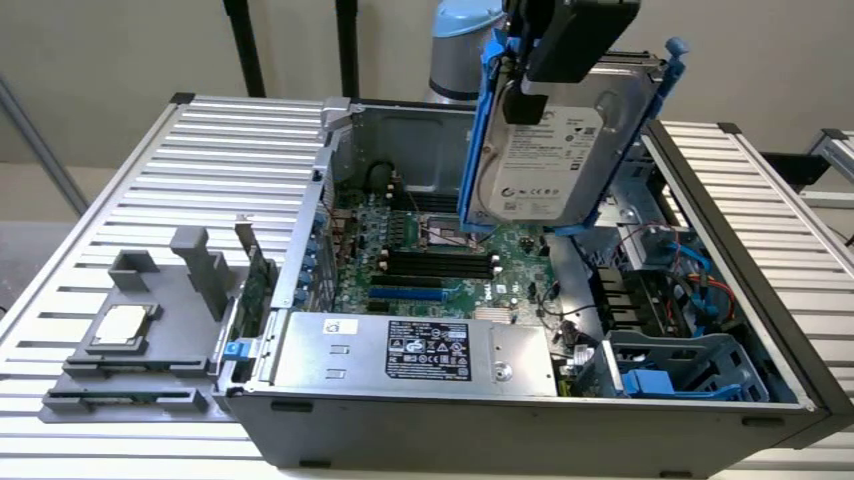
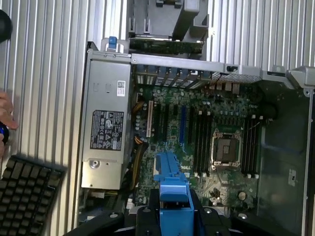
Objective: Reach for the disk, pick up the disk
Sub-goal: 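Pick up the disk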
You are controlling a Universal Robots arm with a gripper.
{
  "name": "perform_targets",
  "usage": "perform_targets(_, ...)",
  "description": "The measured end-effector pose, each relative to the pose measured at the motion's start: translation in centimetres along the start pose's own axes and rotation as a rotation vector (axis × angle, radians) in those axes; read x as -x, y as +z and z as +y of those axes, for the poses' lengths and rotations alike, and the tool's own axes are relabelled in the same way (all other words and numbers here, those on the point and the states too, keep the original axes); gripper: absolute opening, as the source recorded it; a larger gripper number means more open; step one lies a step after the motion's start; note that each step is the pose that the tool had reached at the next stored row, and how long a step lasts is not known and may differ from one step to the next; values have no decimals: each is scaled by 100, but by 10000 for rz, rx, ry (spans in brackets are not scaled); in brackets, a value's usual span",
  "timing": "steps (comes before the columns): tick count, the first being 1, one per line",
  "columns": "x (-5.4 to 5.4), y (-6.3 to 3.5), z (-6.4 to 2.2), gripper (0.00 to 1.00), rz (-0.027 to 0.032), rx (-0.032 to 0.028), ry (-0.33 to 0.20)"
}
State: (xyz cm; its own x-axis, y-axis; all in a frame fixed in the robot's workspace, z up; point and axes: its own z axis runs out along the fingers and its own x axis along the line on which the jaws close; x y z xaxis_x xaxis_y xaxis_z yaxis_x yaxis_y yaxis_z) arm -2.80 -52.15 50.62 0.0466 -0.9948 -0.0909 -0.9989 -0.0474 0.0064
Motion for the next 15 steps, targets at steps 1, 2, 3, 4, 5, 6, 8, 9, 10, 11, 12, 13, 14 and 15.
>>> perform_targets(1,-19,-2,-43,33,0,0,0)
perform_targets(2,-38,-4,-85,33,0,0,0)
perform_targets(3,-57,-6,-126,33,0,0,0)
perform_targets(4,-76,-8,-169,33,-1,0,0)
perform_targets(5,-96,-10,-211,33,0,0,1)
perform_targets(6,-115,-12,-253,33,-1,-1,1)
perform_targets(8,-155,-16,-340,33,0,0,-1)
perform_targets(9,-174,-18,-378,33,0,0,1)
perform_targets(10,-194,-20,-421,33,0,0,1)
perform_targets(11,-215,-23,-463,33,0,0,0)
perform_targets(12,-235,-24,-503,33,-1,0,0)
perform_targets(13,-257,-27,-543,33,0,0,1)
perform_targets(14,-277,-29,-580,33,0,0,0)
perform_targets(15,-301,-31,-620,33,-1,0,0)
